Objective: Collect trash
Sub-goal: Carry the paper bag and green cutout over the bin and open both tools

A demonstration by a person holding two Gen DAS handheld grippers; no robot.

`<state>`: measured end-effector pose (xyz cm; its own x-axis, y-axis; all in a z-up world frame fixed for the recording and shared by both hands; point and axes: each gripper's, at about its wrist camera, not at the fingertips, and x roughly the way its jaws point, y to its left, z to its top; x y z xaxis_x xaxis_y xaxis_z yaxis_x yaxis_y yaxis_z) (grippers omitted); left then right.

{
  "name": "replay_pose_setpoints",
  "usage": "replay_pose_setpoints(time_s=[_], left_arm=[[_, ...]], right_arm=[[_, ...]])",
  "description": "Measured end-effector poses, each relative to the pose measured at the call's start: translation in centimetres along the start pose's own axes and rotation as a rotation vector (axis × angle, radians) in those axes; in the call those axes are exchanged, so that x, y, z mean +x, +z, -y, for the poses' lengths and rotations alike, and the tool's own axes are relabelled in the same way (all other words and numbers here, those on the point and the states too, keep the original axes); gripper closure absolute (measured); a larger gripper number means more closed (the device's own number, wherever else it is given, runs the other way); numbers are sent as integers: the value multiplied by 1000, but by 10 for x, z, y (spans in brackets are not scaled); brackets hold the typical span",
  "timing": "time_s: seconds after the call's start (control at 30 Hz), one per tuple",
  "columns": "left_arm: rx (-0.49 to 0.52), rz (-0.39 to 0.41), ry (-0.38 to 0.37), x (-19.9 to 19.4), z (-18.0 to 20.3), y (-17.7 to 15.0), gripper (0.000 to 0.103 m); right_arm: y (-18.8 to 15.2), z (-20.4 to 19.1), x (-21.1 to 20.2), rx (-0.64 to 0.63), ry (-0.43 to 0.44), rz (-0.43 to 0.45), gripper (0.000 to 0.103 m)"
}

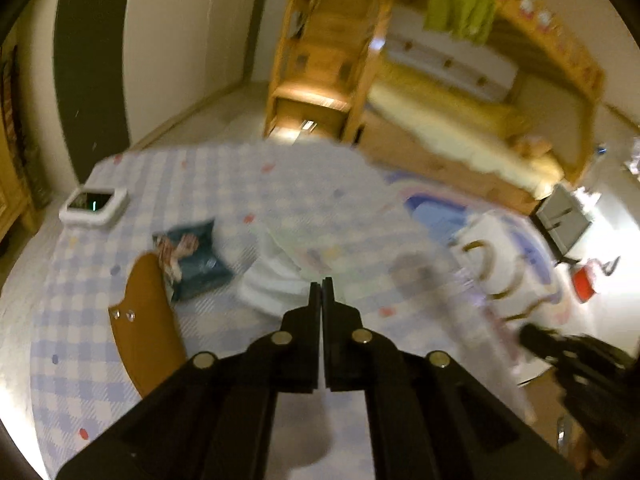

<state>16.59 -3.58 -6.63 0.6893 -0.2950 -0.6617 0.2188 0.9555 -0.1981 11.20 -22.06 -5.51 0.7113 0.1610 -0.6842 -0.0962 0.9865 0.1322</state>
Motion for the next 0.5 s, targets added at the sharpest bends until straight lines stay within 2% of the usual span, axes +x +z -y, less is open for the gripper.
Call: replay_pose_setpoints(time_s=[0.1, 0.2, 0.3, 0.5], left_arm=[[42, 45, -25, -23, 16, 2, 103], [114, 47, -31, -35, 37, 2, 103], [166, 55, -37, -40, 54, -1, 103], [205, 49, -91, -36, 82, 5, 103]], right_arm=[[1, 7, -10, 16, -7, 22, 96], [-2, 15, -20, 26, -19, 38, 96], [-5, 24, -29, 42, -28, 47, 96], [-10, 48, -45, 82, -61, 67, 96]])
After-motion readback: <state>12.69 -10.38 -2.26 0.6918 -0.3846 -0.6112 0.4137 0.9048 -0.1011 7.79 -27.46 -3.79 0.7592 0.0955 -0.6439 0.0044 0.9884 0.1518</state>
